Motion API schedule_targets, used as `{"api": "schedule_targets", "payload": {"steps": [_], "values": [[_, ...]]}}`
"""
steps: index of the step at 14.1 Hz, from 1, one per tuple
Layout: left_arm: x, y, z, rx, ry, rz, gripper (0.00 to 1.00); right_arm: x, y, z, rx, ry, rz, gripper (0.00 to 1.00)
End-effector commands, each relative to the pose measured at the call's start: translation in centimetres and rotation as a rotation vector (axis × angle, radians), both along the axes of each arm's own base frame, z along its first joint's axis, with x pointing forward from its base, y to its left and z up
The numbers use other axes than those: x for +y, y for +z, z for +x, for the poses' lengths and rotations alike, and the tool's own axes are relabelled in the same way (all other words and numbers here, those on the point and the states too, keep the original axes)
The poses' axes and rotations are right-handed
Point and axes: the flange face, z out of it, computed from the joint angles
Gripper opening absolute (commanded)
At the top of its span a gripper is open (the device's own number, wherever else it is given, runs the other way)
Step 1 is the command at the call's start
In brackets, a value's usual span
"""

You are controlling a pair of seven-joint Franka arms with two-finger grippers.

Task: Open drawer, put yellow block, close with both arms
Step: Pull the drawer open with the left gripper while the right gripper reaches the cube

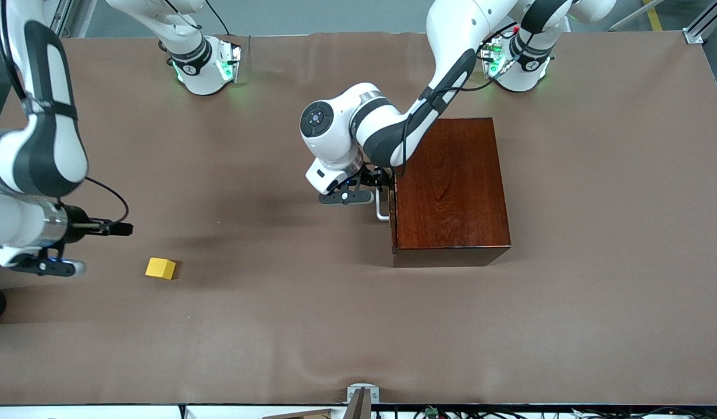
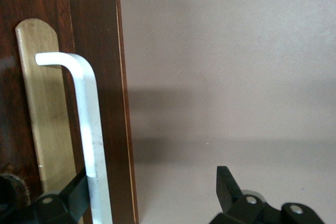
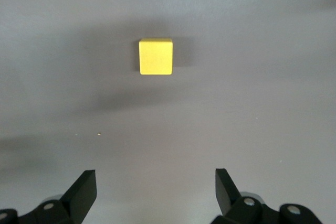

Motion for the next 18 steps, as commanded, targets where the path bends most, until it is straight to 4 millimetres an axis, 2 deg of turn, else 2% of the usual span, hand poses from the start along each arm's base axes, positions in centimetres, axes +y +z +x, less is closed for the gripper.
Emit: {"api": "schedule_targets", "payload": {"steps": [1, 2, 5, 8, 11, 16, 18], "values": [[-1.2, 0.7, 0.2, -0.059, 0.009, -0.041, 1.0, 0.9, -3.1, 0.6, 0.041, 0.024, -0.002, 1.0], [-1.4, 0.8, 0.1, -0.064, 0.007, -0.054, 1.0, 1.7, -4.2, 0.8, 0.051, 0.037, -0.003, 1.0], [-2.0, 1.0, 0.2, -0.08, 0.003, -0.097, 1.0, 2.3, -6.0, 0.9, 0.073, 0.038, 0.01, 1.0], [-2.8, 0.9, 0.0, -0.071, 0.013, -0.153, 1.0, 3.5, -5.7, 2.5, -0.05, 0.028, 0.03, 1.0], [-3.2, 1.1, 0.1, -0.069, 0.023, -0.198, 1.0, 3.4, -6.3, 2.9, -0.101, 0.045, 0.026, 1.0], [-4.0, 1.3, -0.1, -0.059, 0.046, -0.272, 1.0, 2.6, -10.3, 1.2, -0.15, 0.024, 0.025, 1.0], [-4.4, 1.2, -0.2, -0.052, 0.056, -0.302, 1.0, 2.8, -10.7, 0.6, -0.193, 0.018, 0.02, 1.0]]}}
